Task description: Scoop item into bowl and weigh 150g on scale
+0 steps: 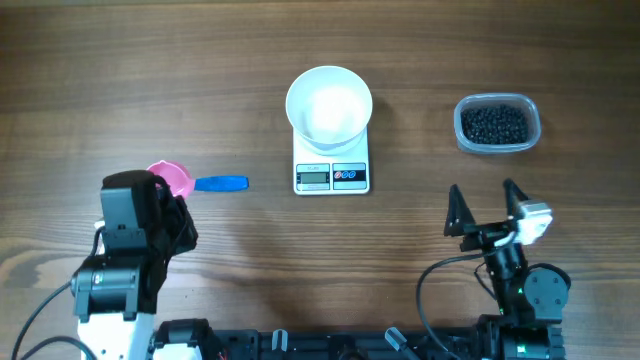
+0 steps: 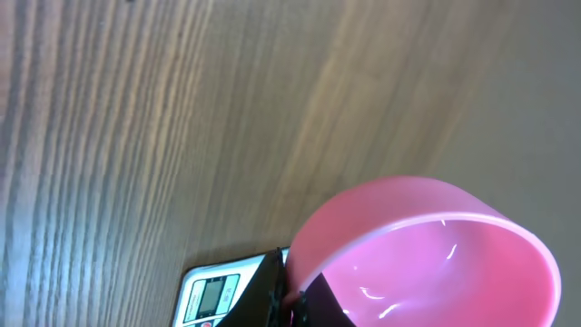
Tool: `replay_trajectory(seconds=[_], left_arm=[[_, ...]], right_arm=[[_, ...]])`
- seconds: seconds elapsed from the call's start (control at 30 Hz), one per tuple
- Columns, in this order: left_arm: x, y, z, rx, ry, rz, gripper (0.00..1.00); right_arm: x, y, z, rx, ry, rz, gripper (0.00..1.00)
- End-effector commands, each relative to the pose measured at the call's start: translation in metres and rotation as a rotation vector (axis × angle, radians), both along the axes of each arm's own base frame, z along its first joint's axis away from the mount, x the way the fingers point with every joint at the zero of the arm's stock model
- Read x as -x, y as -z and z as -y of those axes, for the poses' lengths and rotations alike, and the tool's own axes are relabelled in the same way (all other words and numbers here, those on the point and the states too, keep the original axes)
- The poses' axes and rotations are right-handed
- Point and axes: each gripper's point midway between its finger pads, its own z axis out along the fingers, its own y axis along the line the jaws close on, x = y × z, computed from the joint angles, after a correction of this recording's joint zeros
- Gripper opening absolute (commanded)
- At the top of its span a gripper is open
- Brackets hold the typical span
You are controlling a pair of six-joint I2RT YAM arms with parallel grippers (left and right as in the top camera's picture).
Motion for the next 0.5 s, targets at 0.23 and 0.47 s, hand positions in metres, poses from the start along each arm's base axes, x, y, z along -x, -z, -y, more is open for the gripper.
replay_trajectory(seconds=[0.23, 0.47], left_arm=[[-0.005, 0.026, -0.002, 0.034, -0.056, -0.117, 0.04], [-0.006, 0.038, 0.014, 0.098, 0.021, -0.173, 0.04]], right_arm=[[0.018, -0.004, -0.05, -1.326, -0.274, -0.462, 1.0], [0.021, -0.003, -0.059, -0.806, -0.353, -0.311, 0.99]])
